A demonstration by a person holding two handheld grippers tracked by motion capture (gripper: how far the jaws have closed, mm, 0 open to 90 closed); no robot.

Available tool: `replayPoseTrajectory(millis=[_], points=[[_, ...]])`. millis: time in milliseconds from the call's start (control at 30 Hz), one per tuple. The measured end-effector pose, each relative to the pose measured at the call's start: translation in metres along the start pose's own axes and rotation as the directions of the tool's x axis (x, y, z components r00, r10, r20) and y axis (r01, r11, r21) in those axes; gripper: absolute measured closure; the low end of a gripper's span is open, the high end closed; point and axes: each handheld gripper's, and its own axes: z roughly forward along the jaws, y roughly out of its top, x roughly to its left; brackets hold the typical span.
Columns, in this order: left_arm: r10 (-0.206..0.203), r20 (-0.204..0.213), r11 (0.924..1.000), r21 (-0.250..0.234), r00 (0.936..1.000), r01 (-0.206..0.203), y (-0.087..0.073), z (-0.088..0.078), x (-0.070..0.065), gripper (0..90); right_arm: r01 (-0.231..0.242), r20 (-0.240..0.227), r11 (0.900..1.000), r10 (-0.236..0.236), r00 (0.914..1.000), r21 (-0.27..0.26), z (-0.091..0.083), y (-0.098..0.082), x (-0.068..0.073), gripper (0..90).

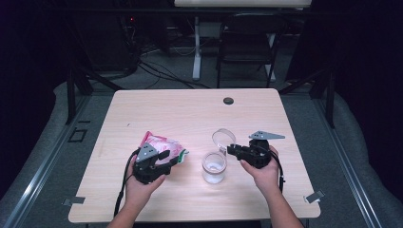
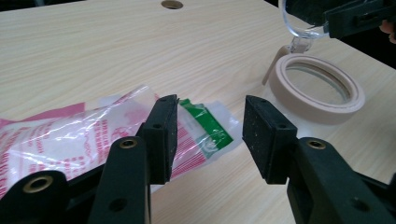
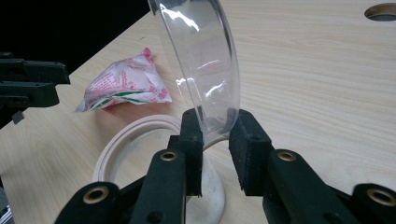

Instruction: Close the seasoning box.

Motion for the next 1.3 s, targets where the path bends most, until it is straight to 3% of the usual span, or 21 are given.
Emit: replayPoseTrajectory(millis=[267, 467, 633, 700, 800, 833, 933, 1067, 1300], points=[[-0.008, -0.036, 1.0000, 0.001, 0.9993, 0.008, -0.003, -0.006, 0.007, 53.8, -0.011, -0.007, 1.000, 0.011, 0.9999, -0.007, 0.005, 0.003, -0.002, 74.8], [-0.001, -0.055, 1.0000, -0.004, 0.9985, 0.001, -0.002, -0.007, 0.011, 52.2, 0.012, 0.013, 1.000, -0.012, 0.9998, -0.010, 0.001, 0.004, 0.000, 68.7], [-0.001, -0.061, 1.0000, 0.005, 0.9981, 0.002, 0.007, -0.007, 0.017, 49.5, 0.023, 0.025, 1.000, -0.024, 0.9994, 0.021, -0.005, 0.004, 0.004, 63.1], [0.010, -0.032, 0.9997, 0.021, 0.9994, -0.009, 0.012, -0.004, 0.021, 48.6, 0.038, 0.032, 0.998, -0.039, 0.9987, 0.041, -0.007, 0.005, 0.006, 60.6], [0.052, -0.058, 0.9980, 0.038, 0.9969, -0.050, 0.013, -0.004, 0.023, 48.6, 0.067, 0.078, 0.997, -0.070, 0.9945, 0.042, -0.013, 0.006, 0.011, 59.2], [0.064, -0.068, 0.9976, 0.032, 0.9956, -0.062, 0.013, -0.005, 0.023, 48.6, 0.067, 0.086, 0.997, -0.071, 0.9938, 0.041, -0.014, 0.006, 0.013, 60.1], [0.042, -0.047, 0.9986, 0.035, 0.9980, -0.040, 0.012, -0.010, 0.027, 50.0, 0.044, 0.085, 0.998, -0.048, 0.9952, 0.051, -0.020, 0.007, 0.014, 62.2], [0.039, -0.062, 0.9985, 0.042, 0.9973, -0.037, 0.007, -0.014, 0.029, 50.8, 0.048, 0.097, 0.997, -0.053, 0.9938, 0.056, -0.028, 0.006, 0.017, 65.2], [0.031, -0.054, 0.9991, 0.030, 0.9980, -0.030, -0.003, -0.024, 0.037, 52.4, 0.116, 0.126, 0.990, -0.126, 0.9841, 0.081, -0.038, 0.008, 0.030, 72.4]])
